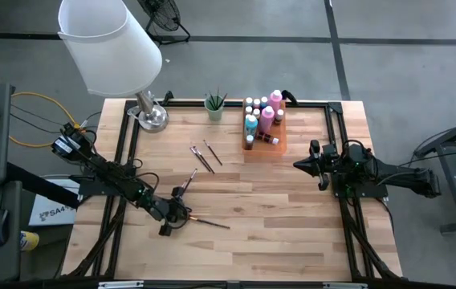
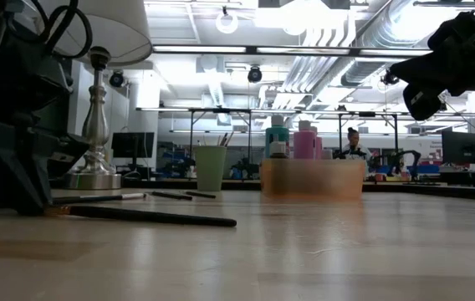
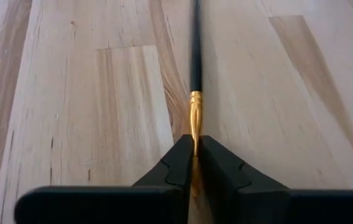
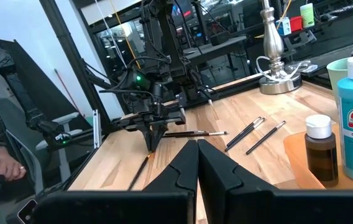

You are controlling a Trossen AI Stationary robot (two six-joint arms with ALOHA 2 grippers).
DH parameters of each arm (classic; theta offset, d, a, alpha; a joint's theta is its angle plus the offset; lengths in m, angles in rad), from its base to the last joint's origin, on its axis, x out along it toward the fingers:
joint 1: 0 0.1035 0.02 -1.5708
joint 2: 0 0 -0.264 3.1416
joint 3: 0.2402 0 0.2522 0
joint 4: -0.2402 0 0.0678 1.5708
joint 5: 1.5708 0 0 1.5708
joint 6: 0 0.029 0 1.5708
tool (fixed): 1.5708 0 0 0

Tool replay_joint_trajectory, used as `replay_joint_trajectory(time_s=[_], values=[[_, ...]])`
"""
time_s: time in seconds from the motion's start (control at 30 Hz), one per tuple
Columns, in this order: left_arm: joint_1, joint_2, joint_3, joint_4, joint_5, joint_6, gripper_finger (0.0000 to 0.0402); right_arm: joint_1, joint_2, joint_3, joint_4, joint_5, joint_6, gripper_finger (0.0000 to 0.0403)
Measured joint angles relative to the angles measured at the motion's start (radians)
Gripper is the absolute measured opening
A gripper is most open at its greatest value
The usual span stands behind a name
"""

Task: Pick & Place Paint Supplies
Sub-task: Put the yellow paint brush into the green cup

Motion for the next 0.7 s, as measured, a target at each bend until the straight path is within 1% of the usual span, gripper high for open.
replay_joint_trajectory(time_s=[0.1, 0.17, 0.23, 0.4, 0.5, 0.57, 0.7], values=[[0.0, 0.0, 0.0, 0.0, 0.003, 0.0, 0.0024, 0.0, 0.0, 0.0, 0.0, 0.0, 0.0, 0.0002], [0.0, 0.0, 0.0, 0.001, 0.004, 0.001, 0.0035, 0.0, 0.0, 0.0, 0.0, 0.0, 0.0, 0.0002], [-0.001, 0.001, -0.001, 0.003, 0.007, 0.002, 0.0057, 0.0, 0.0, 0.0, 0.0, 0.0, 0.0, 0.0002], [-0.003, 0.001, -0.001, 0.002, 0.02, 0.004, 0.0142, 0.0, 0.0, 0.0, 0.0, 0.0, 0.0, 0.0002], [-0.003, 0.001, -0.001, -0.017, 0.032, 0.002, 0.0183, 0.0, 0.0, 0.0, 0.0, 0.0, 0.0, 0.0002], [-0.01, 0.0, -0.009, -0.021, 0.03, -0.024, 0.0197, 0.0, 0.0, 0.0, 0.0, 0.0, 0.0, 0.0002], [-0.043, 0.0, -0.046, 0.016, -0.014, -0.093, 0.0202, 0.0, 0.0, 0.0, 0.0, 0.0, 0.0, 0.0002]])
